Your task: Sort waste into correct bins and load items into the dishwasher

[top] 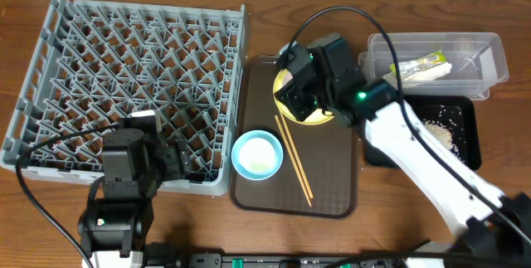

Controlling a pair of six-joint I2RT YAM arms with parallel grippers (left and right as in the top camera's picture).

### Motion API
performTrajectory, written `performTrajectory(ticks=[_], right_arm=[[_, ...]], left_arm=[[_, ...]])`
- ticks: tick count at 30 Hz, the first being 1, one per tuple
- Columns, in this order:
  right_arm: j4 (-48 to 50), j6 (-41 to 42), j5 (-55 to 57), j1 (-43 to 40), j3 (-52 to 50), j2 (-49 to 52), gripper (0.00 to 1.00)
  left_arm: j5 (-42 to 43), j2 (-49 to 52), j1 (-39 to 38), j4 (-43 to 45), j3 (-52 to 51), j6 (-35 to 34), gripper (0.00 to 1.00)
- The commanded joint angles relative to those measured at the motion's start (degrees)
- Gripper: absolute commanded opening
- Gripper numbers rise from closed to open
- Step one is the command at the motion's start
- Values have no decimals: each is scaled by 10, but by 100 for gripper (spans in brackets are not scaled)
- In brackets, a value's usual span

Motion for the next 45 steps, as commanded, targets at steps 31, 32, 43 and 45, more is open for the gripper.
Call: performTrajectory(ticks=[31,32,43,45], right_arm=[[-32,118,-25,-59,43,-9,1],[-24,125,-67,-77,43,-14,1],[53,128,-485,-122,43,-11,1],[70,128,-539,-120,43,-11,1]], left_arm=[[217,3,-3,83,14,-8,86],[243,6,-3,101,14,-8,86],[582,73,-3,352,14,-8,86],[631,87,-3,391,14,-8,86]])
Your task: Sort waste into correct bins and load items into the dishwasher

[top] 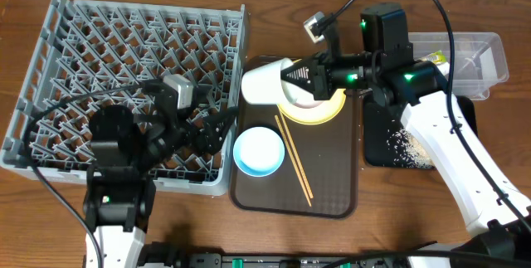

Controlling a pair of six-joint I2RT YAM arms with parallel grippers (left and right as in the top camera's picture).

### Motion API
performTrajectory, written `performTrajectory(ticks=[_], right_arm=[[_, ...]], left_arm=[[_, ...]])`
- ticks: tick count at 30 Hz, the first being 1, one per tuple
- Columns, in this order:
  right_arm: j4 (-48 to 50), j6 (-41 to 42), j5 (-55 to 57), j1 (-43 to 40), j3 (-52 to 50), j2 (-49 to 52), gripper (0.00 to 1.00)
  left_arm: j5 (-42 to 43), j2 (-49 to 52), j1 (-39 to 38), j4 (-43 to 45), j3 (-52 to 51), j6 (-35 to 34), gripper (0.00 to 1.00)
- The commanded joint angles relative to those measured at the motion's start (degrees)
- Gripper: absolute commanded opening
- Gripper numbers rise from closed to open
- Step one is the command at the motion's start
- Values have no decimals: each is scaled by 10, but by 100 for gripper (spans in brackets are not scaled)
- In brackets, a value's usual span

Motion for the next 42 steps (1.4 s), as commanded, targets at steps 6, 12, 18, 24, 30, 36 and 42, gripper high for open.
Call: performTrajectory(ticks=[6,12,18,24,30,36,42], right_arm=[[36,6,-226,17,2,3,1],[36,6,-234,49,2,3,1],[37,6,-233,77,2,3,1],[45,6,-221,92,2,3,1],[44,6,-212,98,2,3,1],[42,6,-197,98,2,3,1],[36,6,-197,98,1,3,1]], left_arm=[[245,40,-3,100,10,-2,86],[316,43,-3,155,10,-3,86],[332,43,-3,170,10,-4,85],[332,43,-3,170,10,-4,84],[332,43,-3,170,10,-4,74],[336,43,-3,170,10,-4,70],[336,43,-3,170,10,-4,71]])
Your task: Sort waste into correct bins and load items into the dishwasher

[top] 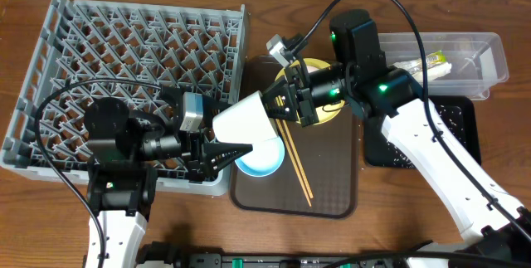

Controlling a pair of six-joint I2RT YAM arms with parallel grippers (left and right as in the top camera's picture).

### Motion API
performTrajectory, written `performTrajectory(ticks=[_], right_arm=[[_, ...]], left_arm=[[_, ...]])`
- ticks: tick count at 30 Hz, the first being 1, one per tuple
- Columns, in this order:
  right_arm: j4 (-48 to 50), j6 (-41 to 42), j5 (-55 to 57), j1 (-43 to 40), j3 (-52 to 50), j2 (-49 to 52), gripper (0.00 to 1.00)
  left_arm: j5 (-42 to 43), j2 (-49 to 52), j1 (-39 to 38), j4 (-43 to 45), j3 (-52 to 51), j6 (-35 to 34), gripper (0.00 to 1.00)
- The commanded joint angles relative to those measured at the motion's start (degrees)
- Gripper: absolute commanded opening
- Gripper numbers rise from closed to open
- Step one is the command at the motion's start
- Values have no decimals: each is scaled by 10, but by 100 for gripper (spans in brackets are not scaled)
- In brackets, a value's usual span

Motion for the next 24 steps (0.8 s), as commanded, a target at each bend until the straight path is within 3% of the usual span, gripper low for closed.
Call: performTrajectory(ticks=[1,9,12,14,17,20,24], right_arm=[[-6,2,-12,17,1,3,1],[-6,2,-12,17,1,3,2],[-11,2,4,17,1,3,14],[-21,2,34,16,1,3,16],[-58,1,128,4,1,3,27],[-88,-5,205,-25,1,3,32],[-94,-21,219,-76,1,3,36]], left_arm=[[-3,0,-3,6,10,4,71],[-4,0,-3,7,10,4,68],[-7,0,-3,6,10,4,64],[-11,0,-3,6,10,4,64],[-14,0,5,5,10,4,63],[-34,0,25,-16,10,5,62],[-75,1,57,-62,7,17,62]])
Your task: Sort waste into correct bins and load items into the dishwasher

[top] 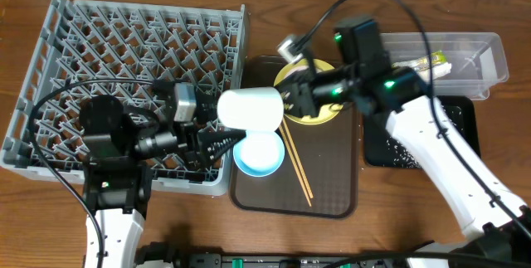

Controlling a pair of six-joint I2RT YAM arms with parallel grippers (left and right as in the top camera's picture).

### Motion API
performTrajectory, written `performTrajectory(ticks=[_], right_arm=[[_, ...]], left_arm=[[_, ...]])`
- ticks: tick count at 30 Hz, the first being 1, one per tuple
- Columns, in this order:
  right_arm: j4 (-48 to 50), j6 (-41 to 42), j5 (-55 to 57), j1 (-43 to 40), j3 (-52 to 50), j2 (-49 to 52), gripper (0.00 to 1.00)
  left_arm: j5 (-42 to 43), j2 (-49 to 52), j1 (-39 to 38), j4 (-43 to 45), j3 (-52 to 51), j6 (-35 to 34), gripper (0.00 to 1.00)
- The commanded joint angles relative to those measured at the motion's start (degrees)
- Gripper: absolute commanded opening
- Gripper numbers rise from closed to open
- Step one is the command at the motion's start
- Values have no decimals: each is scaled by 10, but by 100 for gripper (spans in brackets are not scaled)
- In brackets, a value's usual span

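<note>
A white cup (249, 109) hangs on its side above the left part of the brown tray (332, 206). My right gripper (289, 102) is shut on the cup's right end. From the left, my left gripper (222, 139) reaches to just under the cup's left end, its fingers (214, 135) spread and partly covered by the cup. The grey dishwasher rack (124, 44) fills the left of the table. A light blue bowl (259, 156), two chopsticks (299, 168) and a yellow plate (323, 117) lie on the tray.
A clear plastic bin (477, 52) with a food wrapper (431, 63) stands at the back right. In front of it is a black bin (456, 148) holding pale crumbs. Cables from both arms loop over the rack and the tray.
The cup was tilted, one end down toward the blue bowl; now it lies level and a little higher. My left gripper has drawn closer under its left end.
First my right gripper was down at the yellow plate and my left arm rested at the rack's front. Then the right gripper held the white cup at the tray's back left. It then held the cup near my open left gripper, and now holds it level against it.
</note>
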Motion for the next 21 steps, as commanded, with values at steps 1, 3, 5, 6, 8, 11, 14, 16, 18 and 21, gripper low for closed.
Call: performTrajectory(ticks=[1,3,5,6,8,11,14,16,18,21], right_arm=[[-2,-22,64,-57,1,1,36],[-7,-22,65,-83,1,1,36],[-12,-23,65,-106,1,1,29],[-14,-23,65,-115,1,1,27],[-19,-23,64,-126,1,1,27],[-31,-34,65,-132,1,1,28],[-47,-48,74,-130,1,1,28],[-66,-48,97,-130,1,1,28],[-75,-48,102,-130,1,1,28],[-82,-57,102,-130,1,1,28]], left_arm=[[-42,-3,30,-29,7,21,62],[-51,-3,43,-42,7,25,62],[-60,-3,52,-50,7,25,60],[-60,-3,56,-52,7,25,60],[-60,-3,57,-56,7,25,60],[-60,-3,58,-59,7,25,60],[-78,-3,58,-77,7,25,60],[-97,-3,58,-106,7,34,61],[-105,-3,58,-123,7,37,64],[-105,-2,58,-134,7,36,64]])
